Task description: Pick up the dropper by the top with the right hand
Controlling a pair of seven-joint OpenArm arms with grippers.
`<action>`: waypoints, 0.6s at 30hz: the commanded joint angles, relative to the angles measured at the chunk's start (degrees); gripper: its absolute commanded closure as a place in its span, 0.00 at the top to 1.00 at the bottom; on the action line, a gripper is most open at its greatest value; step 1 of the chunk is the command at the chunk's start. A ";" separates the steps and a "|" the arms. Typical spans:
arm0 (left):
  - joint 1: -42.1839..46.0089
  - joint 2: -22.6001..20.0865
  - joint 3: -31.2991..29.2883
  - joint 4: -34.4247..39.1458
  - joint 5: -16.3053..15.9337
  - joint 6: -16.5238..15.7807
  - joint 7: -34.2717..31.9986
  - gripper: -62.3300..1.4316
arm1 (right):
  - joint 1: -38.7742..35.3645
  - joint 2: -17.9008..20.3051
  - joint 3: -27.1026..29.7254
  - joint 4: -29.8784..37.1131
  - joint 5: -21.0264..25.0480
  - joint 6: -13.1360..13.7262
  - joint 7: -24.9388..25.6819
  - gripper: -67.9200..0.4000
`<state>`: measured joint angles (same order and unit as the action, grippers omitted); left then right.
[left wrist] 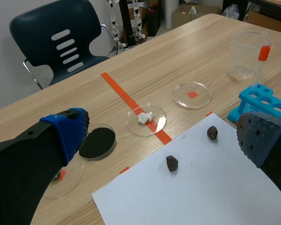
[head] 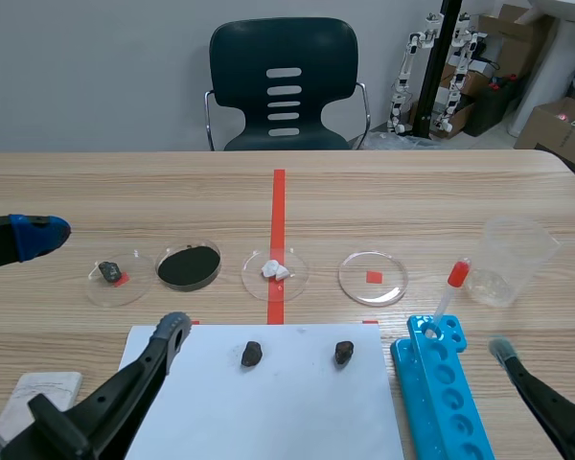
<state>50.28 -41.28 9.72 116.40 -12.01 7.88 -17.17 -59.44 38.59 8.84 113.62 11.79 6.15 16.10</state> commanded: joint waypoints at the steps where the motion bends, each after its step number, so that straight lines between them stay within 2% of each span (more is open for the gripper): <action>1: -0.15 0.15 -0.11 0.72 -0.17 0.09 -0.96 1.00 | 0.04 0.15 0.26 -1.11 0.37 -0.61 2.27 1.00; 7: -0.15 0.15 -0.11 0.72 -0.20 0.09 -0.94 1.00 | 1.40 0.13 0.26 -8.33 1.40 -0.59 10.97 1.00; 12: -0.15 0.17 -0.11 0.72 -0.20 0.09 -0.96 1.00 | 5.20 0.15 0.20 -13.44 3.06 -0.04 15.21 1.00; 18: -0.15 0.17 -0.11 0.72 -0.20 0.09 -0.94 1.00 | 11.58 0.15 -0.20 -16.90 3.54 6.03 15.37 1.00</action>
<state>50.28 -41.28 9.72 116.40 -12.01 7.88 -17.17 -49.15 38.44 8.75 95.70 14.57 12.16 30.63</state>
